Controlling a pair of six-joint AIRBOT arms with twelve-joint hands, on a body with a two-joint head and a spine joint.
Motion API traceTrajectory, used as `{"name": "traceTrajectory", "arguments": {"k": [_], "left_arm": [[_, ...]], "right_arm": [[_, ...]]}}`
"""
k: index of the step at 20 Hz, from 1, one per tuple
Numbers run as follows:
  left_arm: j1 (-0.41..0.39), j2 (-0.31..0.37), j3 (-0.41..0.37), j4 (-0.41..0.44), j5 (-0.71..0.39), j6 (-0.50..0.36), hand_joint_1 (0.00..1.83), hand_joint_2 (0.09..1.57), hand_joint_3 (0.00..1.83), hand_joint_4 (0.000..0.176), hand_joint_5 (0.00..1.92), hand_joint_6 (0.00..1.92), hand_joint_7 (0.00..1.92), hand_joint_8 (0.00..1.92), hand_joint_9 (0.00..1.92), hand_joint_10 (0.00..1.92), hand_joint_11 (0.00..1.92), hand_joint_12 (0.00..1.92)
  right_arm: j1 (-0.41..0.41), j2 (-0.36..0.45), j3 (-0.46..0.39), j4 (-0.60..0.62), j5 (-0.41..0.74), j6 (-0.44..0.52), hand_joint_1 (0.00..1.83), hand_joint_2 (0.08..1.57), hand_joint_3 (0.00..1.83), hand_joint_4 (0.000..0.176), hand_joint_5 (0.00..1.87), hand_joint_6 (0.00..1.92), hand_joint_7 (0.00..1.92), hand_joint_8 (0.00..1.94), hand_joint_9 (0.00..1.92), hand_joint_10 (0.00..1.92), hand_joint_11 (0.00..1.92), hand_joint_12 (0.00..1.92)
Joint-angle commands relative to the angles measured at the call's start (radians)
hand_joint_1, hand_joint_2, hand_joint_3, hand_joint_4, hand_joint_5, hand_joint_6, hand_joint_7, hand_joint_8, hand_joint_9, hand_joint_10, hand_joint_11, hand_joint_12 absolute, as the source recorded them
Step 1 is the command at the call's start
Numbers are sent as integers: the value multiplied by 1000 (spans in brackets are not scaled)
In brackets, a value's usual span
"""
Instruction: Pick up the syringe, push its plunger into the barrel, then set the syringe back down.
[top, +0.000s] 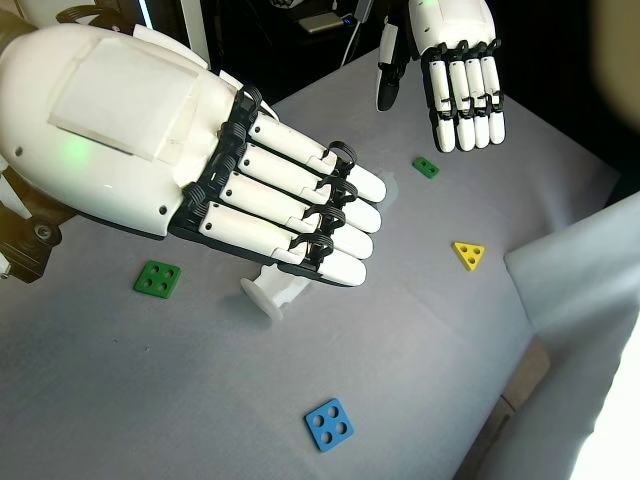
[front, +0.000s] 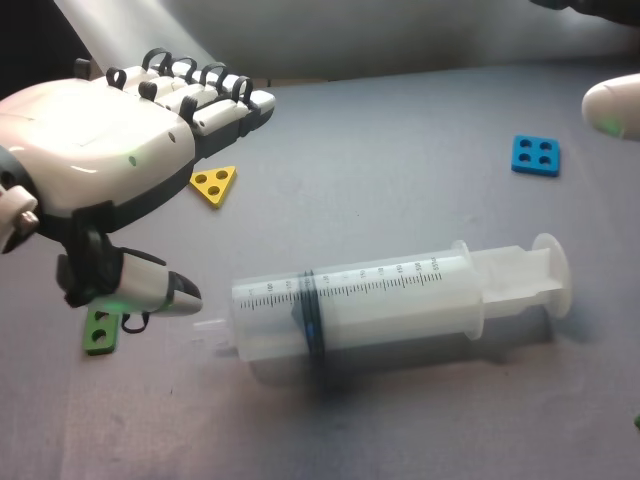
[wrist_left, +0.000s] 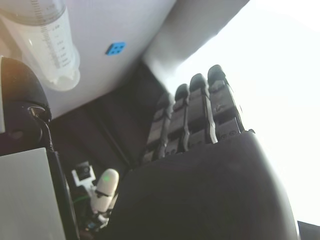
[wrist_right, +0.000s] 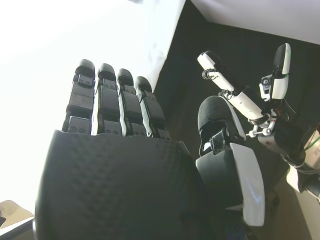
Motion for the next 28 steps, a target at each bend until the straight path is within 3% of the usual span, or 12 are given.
{"name": "traceTrajectory", "arguments": {"k": [1, 2, 4, 6, 7, 8, 11, 18, 23, 28], "left_arm": [[-10, -9, -13, 35, -76, 4, 1152, 925, 0, 0, 0, 0, 0, 0, 0, 0, 34, 31], [-2, -20, -31, 36, -111, 10, 1187, 915, 0, 0, 17, 6, 0, 0, 0, 0, 41, 38], [20, -51, -53, 24, -164, 28, 1185, 901, 9, 0, 44, 2, 6, 1, 25, 3, 1, 367], [38, -91, -65, -1, -214, 58, 1191, 896, 3, 0, 22, 3, 0, 0, 33, 3, 0, 499], [45, -107, -66, -15, -233, 70, 1188, 897, 3, 0, 24, 4, 0, 0, 31, 2, 0, 506], [53, -140, -65, -29, -264, 81, 1186, 917, 6, 0, 13, 1, 0, 0, 10, 4, 0, 353], [50, -200, -51, -72, -332, 99, 1175, 931, 5, 0, 7, 2, 0, 0, 0, 0, 0, 290], [30, -324, -4, -218, -445, 126, 1191, 916, 0, 0, 9, 2, 0, 0, 18, 4, 0, 402], [30, -401, 17, -255, -503, 120, 1261, 932, 3, 0, 26, 2, 0, 0, 0, 0, 0, 290], [23, -472, 69, -282, -549, 85, 1238, 949, 3, 0, 35, 2, 12, 2, 41, 7, 0, 453]], "right_arm": [[8, 0, -9, 13, 40, -8, 0, 1364, 9, 0, 0, 0, 0, 0, 0, 0, 0, 0], [8, 0, -11, 13, 40, -13, 0, 1365, 9, 0, 4, 2, 6, 3, 0, 0, 0, 0], [8, 0, -11, 13, 40, -13, 0, 1380, 15, 0, 15, 6, 15, 5, 5, 2, 1, 0], [8, 0, -11, 13, 39, -19, 0, 1377, 12, 0, 42, 15, 27, 9, 13, 5, 6, 3], [8, 0, -11, 13, 38, -22, 0, 1376, 11, 0, 35, 11, 23, 6, 10, 3, 2, 2], [8, 0, -11, 13, 36, -27, 0, 1363, 4, 0, 18, 2, 8, 0, 0, 0, 0, 0], [8, 0, -11, 13, 34, -31, 0, 1357, 1, 0, 12, 0, 9, 1, 0, 0, 0, 0], [8, 1, -11, 13, 32, -35, 0, 1344, 0, 0, 51, 11, 35, 6, 17, 4, 2, 1], [9, 1, -11, 13, 31, -37, 0, 1336, 0, 0, 55, 8, 39, 5, 20, 4, 12, 5], [8, 1, -11, 13, 30, -37, 0, 1337, 0, 0, 65, 8, 57, 8, 37, 9, 24, 14]]}}
